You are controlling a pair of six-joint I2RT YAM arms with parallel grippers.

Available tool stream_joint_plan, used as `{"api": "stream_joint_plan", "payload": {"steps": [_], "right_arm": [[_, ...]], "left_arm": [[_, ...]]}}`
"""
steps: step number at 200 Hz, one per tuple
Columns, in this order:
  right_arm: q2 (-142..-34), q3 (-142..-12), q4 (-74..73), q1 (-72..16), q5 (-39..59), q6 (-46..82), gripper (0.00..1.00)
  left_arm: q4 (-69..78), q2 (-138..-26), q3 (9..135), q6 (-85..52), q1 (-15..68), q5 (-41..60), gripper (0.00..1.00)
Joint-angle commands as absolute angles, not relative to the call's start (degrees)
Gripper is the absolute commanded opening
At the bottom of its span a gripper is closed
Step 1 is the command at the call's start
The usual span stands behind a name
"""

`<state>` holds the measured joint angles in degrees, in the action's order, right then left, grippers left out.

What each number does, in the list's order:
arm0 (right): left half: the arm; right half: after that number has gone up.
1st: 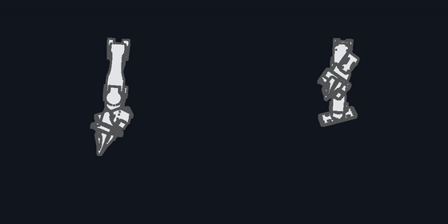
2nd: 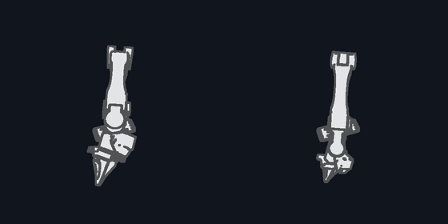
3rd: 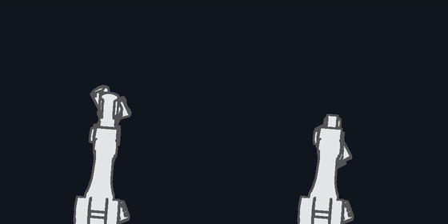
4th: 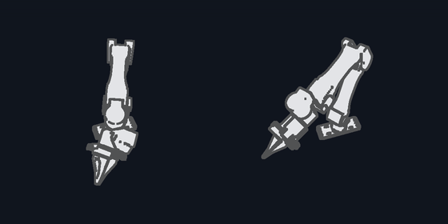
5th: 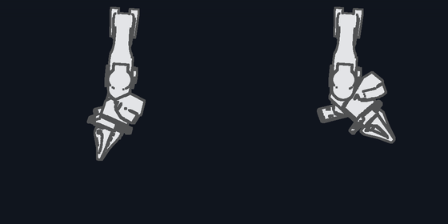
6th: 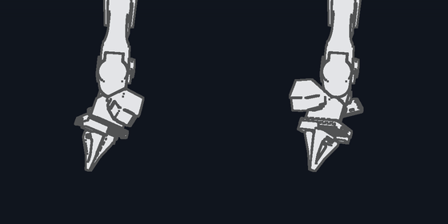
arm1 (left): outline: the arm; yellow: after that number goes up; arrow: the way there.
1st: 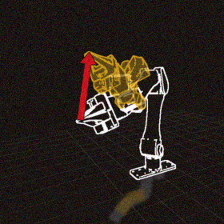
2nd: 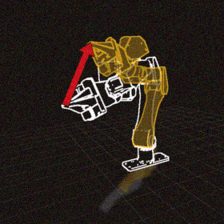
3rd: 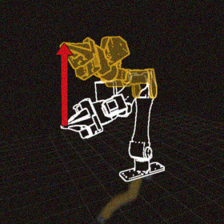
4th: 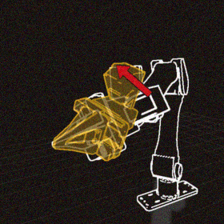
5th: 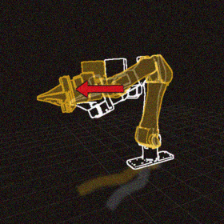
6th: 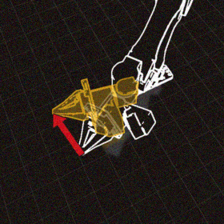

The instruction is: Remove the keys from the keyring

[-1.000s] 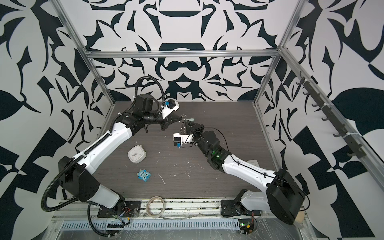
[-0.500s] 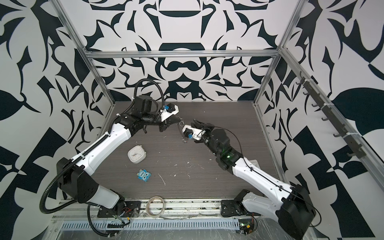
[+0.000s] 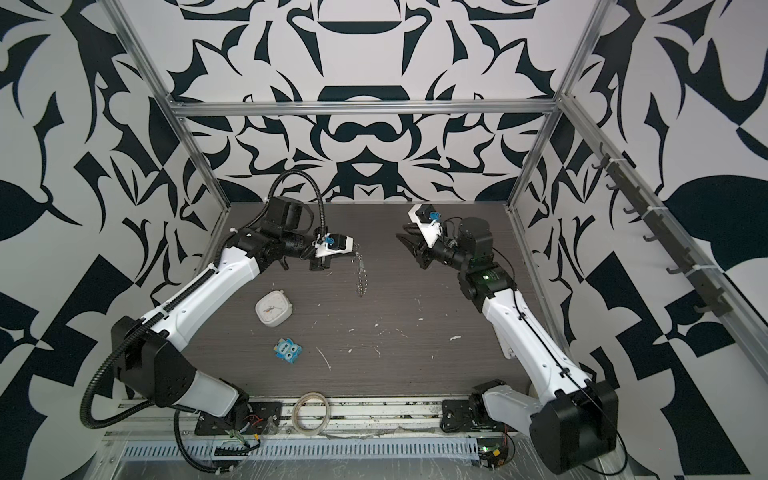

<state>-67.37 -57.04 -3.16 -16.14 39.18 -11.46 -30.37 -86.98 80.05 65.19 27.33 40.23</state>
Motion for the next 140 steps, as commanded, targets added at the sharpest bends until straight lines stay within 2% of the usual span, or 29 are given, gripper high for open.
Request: {"api": "stream_joint_plan", "payload": {"steps": [1,43,93,118,140], "right_arm": [[-68.4,-58.3,-0.5,-16.3,51.7,-13.5,0.3],[-69.9,-54.5,0.0,-17.3,54.4,-25.2,0.29],[-73.7,-54.2,-2.1,-22.1,54.7,-24.4,0.31],[-76.4,-54.4,-4.2,-24.5,56.8,-21.0,0.31],[-76.9,-53.4,-6.4,-27.7,54.5,-19.4,0.32]], "left_arm": [[-36.2,-85.3,78.7,77.3,26.9,41.5,0.0],[-35.1,-82.1,74.4,83.0,26.9,39.4,0.0],[-27.7,-76.7,65.0,87.1,26.9,41.1,0.0],[-28.9,-75.6,64.7,87.9,26.9,41.1,0.0],[-29.8,-75.3,65.2,87.9,26.9,41.1,0.0]]}}
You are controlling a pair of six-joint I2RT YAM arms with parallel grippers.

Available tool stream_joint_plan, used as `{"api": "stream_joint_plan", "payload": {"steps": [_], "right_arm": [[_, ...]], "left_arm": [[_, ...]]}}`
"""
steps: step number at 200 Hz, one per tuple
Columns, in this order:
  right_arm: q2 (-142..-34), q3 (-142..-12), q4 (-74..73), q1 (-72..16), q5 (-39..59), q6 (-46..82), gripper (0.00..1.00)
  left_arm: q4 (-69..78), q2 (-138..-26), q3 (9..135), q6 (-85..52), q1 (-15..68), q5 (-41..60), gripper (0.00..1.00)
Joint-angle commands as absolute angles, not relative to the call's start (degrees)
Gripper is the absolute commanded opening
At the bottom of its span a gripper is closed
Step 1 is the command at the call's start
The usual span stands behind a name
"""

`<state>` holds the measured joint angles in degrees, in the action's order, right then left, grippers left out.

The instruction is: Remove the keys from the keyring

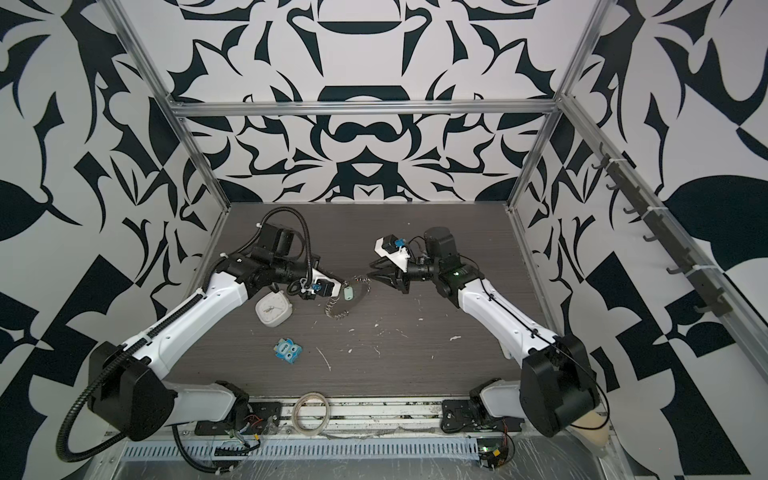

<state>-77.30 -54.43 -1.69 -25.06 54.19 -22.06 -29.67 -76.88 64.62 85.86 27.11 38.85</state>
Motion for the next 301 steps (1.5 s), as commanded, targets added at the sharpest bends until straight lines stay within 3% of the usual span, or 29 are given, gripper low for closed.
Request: {"api": "stream_joint_plan", "payload": {"steps": [1,64,126,301], "right_arm": [[-76.8,-53.3,-6.7,-27.8,54.3,-19.1,0.32],[-72.3,-43.7,-20.6,-32.0,46.2,-7.8,0.35],[-76.9,-40.2,-34.2,-32.5,45.0,-1.1,0.37],[-81.1,-43.0,-35.4,-36.1,46.4,-1.0,0.38]], "left_arm": [[-29.9,-75.2,65.1,87.9,26.9,41.1,0.0],[-29.4,-73.8,63.5,87.7,27.0,42.7,0.0],[-28.8,-74.2,63.1,87.8,27.0,43.7,0.0],[-27.8,-73.5,61.8,87.1,27.2,44.6,0.0]]}}
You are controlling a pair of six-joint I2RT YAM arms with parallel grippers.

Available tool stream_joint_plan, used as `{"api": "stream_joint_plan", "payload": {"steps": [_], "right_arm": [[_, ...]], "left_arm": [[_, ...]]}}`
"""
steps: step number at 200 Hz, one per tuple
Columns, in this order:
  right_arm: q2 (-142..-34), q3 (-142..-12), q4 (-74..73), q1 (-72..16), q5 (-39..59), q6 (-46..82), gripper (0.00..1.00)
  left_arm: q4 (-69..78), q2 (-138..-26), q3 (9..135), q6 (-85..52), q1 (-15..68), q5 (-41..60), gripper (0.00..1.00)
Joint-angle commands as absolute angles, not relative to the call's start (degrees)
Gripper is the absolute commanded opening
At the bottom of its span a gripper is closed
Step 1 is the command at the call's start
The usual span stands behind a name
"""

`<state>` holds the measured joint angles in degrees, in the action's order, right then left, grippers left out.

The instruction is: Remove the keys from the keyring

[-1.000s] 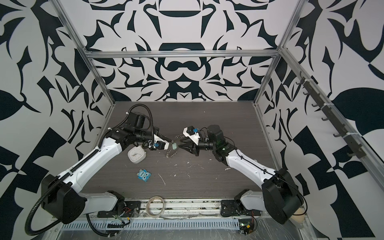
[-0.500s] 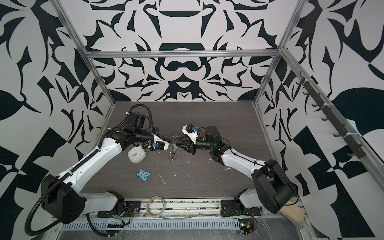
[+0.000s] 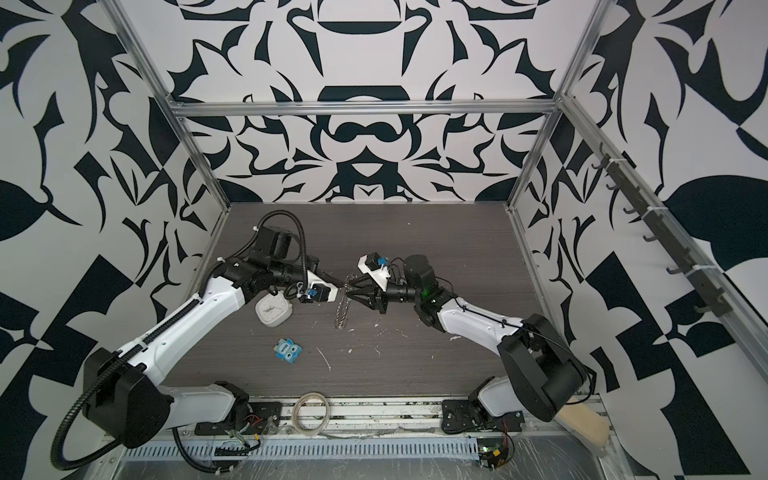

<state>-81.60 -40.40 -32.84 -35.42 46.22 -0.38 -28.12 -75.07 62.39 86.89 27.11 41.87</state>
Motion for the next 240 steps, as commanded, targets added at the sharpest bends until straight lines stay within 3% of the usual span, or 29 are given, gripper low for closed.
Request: {"api": "stream_joint_plan", "payload": {"steps": [1,101,178,240], "right_arm": [[-81.1,-43.0,-35.4,-36.2,46.4,-1.0,0.38],[-75.3,-42.1,-29.5,-36.6,44.7,-3.4,0.32],[-77.3,-40.5,-28.8,-37.0,37.9,-8.7,0.36],[-80.8,-41.7,-32.7,-38.0,39.1,-7.9,0.35]], "left_arm": [[-27.7,-73.5,61.7,87.1,27.2,44.6,0.0],[-27.0,-73.5,60.6,86.8,27.3,44.0,0.0],[-27.1,-73.5,60.6,86.4,27.3,44.6,0.0],[-26.9,-73.5,60.6,86.0,27.2,44.6,0.0]]}}
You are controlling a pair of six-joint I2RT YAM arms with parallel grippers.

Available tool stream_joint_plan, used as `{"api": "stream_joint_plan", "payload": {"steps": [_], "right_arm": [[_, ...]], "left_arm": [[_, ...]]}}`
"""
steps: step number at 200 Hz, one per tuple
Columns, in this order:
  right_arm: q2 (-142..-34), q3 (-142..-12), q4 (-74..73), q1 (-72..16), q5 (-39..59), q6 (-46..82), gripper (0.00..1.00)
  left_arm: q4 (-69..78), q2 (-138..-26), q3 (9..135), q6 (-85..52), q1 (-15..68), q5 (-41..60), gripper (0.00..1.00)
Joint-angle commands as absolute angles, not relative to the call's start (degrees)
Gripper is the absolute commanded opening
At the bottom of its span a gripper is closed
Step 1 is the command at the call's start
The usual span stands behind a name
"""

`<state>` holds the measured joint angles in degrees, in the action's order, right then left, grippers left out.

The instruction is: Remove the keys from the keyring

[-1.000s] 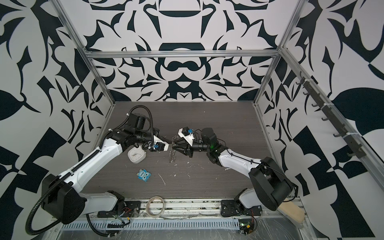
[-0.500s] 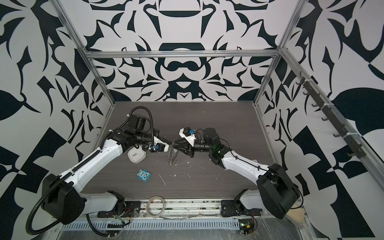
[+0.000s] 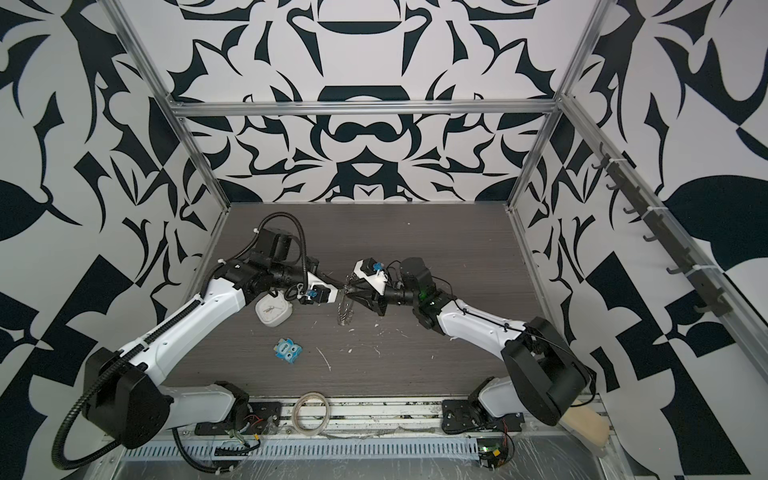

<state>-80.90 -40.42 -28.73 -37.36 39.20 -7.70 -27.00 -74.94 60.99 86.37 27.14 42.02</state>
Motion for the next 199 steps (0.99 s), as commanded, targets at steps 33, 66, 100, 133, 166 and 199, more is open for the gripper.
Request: {"api": "stream_joint_plan", "payload": {"steps": [33,66,100,133,166,199], "right_arm": [[-79.6,-41.2,-32.4,-38.1,37.6,-8.2,0.21],[-76.1,-41.0,-26.3,-38.0,34.2,-11.1,0.03],[-72.8,-41.7,-17.7,-38.2,27.1,-14.3,0.0],[-71.2,-44.8,-8.8,-40.0,19.3,-19.4,0.0],[-70.2,-46.7,-4.8,-42.8,10.2,-26.0,0.0],[-67.4,-45.8,-8.1,-43.6,4.0,-29.4,0.0]], "left_arm": [[-26.6,-73.5,60.3,85.7,27.2,44.4,0.0],[-26.1,-73.5,59.8,85.0,27.2,43.8,0.0],[-24.9,-73.9,59.6,82.9,27.2,42.1,0.0],[-24.4,-75.1,60.2,78.4,27.5,41.4,0.0],[-23.8,-75.5,60.5,74.4,28.4,40.7,0.0],[-19.9,-74.5,58.1,72.7,28.4,40.6,0.0]]}}
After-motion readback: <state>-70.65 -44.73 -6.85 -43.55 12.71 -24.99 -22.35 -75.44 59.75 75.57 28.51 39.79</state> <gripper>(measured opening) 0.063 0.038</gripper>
